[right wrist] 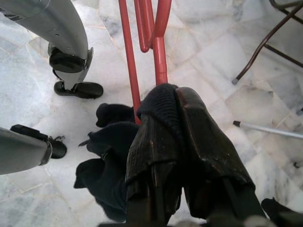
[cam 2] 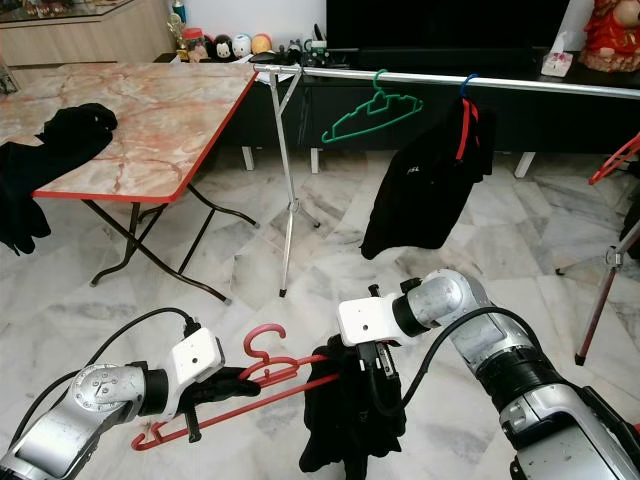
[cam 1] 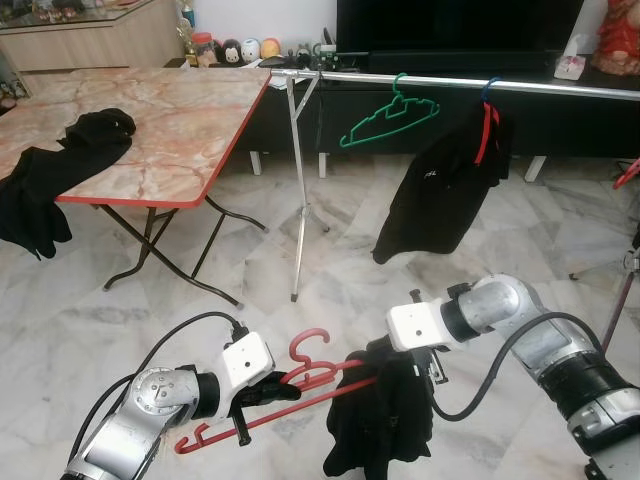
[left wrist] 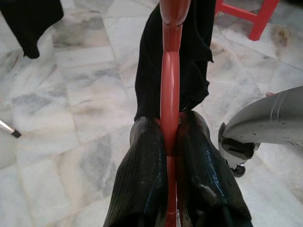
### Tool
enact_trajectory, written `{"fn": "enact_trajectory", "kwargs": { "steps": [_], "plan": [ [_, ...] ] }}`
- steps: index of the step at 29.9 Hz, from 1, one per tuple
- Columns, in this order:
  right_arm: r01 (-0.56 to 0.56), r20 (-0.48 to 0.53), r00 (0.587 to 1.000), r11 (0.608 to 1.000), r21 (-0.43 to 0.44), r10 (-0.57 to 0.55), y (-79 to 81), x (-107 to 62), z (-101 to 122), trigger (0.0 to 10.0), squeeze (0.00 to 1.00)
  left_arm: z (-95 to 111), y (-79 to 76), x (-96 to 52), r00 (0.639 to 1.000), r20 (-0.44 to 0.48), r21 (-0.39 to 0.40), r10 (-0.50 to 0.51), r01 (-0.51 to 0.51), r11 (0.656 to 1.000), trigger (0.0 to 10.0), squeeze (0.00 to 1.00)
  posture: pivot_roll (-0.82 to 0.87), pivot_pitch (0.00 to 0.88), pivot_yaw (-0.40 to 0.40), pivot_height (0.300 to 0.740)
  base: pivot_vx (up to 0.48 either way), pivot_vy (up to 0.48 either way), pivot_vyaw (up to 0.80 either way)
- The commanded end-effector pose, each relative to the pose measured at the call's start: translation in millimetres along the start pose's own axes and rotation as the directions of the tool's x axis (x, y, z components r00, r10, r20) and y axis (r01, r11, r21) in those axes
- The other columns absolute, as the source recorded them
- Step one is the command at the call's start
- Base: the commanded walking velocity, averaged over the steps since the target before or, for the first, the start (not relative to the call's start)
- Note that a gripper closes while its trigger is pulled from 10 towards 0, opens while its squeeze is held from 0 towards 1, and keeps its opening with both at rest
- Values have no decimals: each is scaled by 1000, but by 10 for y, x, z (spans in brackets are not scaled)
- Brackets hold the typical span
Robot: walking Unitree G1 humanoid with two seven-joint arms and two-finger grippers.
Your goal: Hang hanger
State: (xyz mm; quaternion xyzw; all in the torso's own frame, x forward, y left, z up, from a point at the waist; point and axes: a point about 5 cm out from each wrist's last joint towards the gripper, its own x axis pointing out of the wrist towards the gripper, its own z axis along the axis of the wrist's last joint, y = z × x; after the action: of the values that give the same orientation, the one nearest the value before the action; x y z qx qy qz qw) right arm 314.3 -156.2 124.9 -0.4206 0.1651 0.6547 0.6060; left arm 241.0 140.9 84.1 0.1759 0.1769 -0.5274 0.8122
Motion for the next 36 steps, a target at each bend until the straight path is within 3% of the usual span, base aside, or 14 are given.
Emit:
{"fn": "enact_trajectory", "kwargs": {
  "steps": [1, 5, 7, 16, 28, 36],
  "plan": [
    [-5, 19, 1000, 999, -42, 6, -16, 3, 41, 10000, 0, 98, 2, -51, 999, 37, 47, -24, 22, 999, 10000, 0, -124, 0, 49, 732, 0, 0, 0],
    [10, -14, 1000, 998, -61, -11, -41, -8, 0, 10000, 0, 120, -33, -82, 997, 25, 84, -72, 69, 994, 10000, 0, -123, 0, 48, 732, 0, 0, 0],
    [84, -77, 993, 993, -81, -90, -144, -40, -49, 10000, 0, 105, -43, -108, 995, -25, 133, -92, 94, 987, 10000, 0, -121, 0, 48, 732, 0, 0, 0],
    [218, -75, 971, 968, -122, -228, -332, -68, -5, 10000, 0, 104, -64, -89, 994, -44, 187, -99, 105, 977, 10000, 0, -119, 0, 44, 732, 0, 0, 0],
    [124, 27, 992, 985, -116, -122, -272, -7, 107, 10000, 0, 198, 9, 9, 998, 44, 174, -43, 35, 984, 10000, 0, -122, 0, 43, 732, 0, 0, 0],
    [123, 42, 992, 986, -115, -119, -293, -23, 139, 10000, 0, 166, 37, 22, 1000, 12, 183, -23, 20, 983, 10000, 0, -124, 0, 45, 732, 0, 0, 0]
  ]
}}
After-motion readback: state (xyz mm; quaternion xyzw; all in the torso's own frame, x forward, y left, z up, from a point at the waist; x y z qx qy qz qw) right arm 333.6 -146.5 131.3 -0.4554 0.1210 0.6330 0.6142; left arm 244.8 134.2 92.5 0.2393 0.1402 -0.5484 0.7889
